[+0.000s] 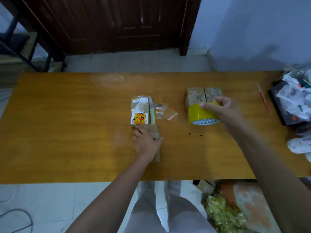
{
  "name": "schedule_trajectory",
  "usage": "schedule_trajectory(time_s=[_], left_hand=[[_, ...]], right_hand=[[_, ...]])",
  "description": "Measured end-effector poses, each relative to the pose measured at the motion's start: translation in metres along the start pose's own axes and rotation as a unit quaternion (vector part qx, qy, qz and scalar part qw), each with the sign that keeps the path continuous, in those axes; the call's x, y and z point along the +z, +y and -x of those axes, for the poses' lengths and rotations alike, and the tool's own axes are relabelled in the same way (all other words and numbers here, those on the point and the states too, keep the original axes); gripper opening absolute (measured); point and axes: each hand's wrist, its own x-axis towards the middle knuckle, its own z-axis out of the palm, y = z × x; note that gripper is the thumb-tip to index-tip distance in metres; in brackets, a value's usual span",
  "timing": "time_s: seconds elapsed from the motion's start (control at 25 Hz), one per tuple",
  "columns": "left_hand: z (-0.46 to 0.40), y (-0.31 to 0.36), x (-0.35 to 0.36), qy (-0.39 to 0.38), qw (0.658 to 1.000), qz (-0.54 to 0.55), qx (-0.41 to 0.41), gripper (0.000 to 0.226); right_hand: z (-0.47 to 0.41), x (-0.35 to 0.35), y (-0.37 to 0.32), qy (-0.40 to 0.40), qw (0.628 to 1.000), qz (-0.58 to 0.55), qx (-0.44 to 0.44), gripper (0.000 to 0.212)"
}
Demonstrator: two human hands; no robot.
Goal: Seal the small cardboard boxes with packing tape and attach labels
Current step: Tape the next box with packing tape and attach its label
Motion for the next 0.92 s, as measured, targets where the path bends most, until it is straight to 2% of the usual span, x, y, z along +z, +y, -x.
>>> schedule_trajectory(time_s=[0.12, 0.2, 0.28, 0.32, 0.36, 0.4, 0.44, 0.52, 0.56, 0.64, 0.68, 0.72, 0.76, 0.92], left_hand=[[0.012, 0.024, 0.005, -0.052, 0.998, 0.018, 0.001, 0.131], [0.02, 0.035, 0.004, -0.062, 0.998, 0.023, -0.01, 0.119], [0.027, 0.042, -0.002, 0.02, 0.997, 0.067, 0.046, 0.087], [0.03, 0.044, -0.007, 0.057, 0.986, 0.134, 0.077, 0.067], [0.031, 0.047, -0.012, 0.051, 0.969, 0.231, 0.079, 0.05], [0.032, 0.051, -0.018, -0.006, 0.943, 0.329, 0.052, 0.039], [0.033, 0.057, -0.024, -0.102, 0.906, 0.411, 0.015, 0.035], [0.038, 0.067, -0.03, -0.295, 0.792, 0.531, -0.061, 0.045], [0.04, 0.068, -0.031, -0.35, 0.73, 0.58, -0.093, 0.049], [0.04, 0.066, -0.034, -0.378, 0.63, 0.662, -0.144, 0.046], [0.038, 0.063, -0.035, -0.371, 0.6, 0.69, -0.159, 0.041], [0.035, 0.06, -0.036, -0.36, 0.585, 0.707, -0.17, 0.035], [0.032, 0.058, -0.038, -0.346, 0.584, 0.713, -0.176, 0.03], [0.018, 0.043, -0.043, -0.287, 0.632, 0.696, -0.184, 0.02]], right_hand=[[0.006, -0.004, 0.01, -0.034, 0.999, -0.007, 0.014, 0.046], [0.008, -0.009, 0.015, -0.04, 0.999, -0.019, 0.011, 0.044], [0.009, -0.011, 0.013, -0.06, 0.998, -0.031, 0.015, 0.042], [0.01, -0.011, 0.011, -0.069, 0.997, -0.037, 0.016, 0.042], [0.011, -0.011, 0.01, -0.075, 0.996, -0.044, 0.017, 0.042], [0.013, -0.011, 0.007, -0.08, 0.995, -0.05, 0.017, 0.042], [0.014, -0.012, 0.004, -0.087, 0.994, -0.059, 0.017, 0.042], [0.015, -0.013, -0.003, -0.104, 0.992, -0.077, 0.01, 0.041], [0.016, -0.013, -0.007, -0.111, 0.99, -0.085, 0.007, 0.041], [0.018, -0.014, -0.013, -0.115, 0.989, -0.092, 0.004, 0.041], [0.018, -0.015, -0.015, -0.113, 0.989, -0.093, 0.004, 0.04], [0.018, -0.016, -0.016, -0.112, 0.989, -0.094, 0.005, 0.04], [0.017, -0.017, -0.015, -0.114, 0.989, -0.094, 0.005, 0.039], [0.014, -0.019, -0.006, -0.113, 0.99, -0.08, 0.01, 0.04]])
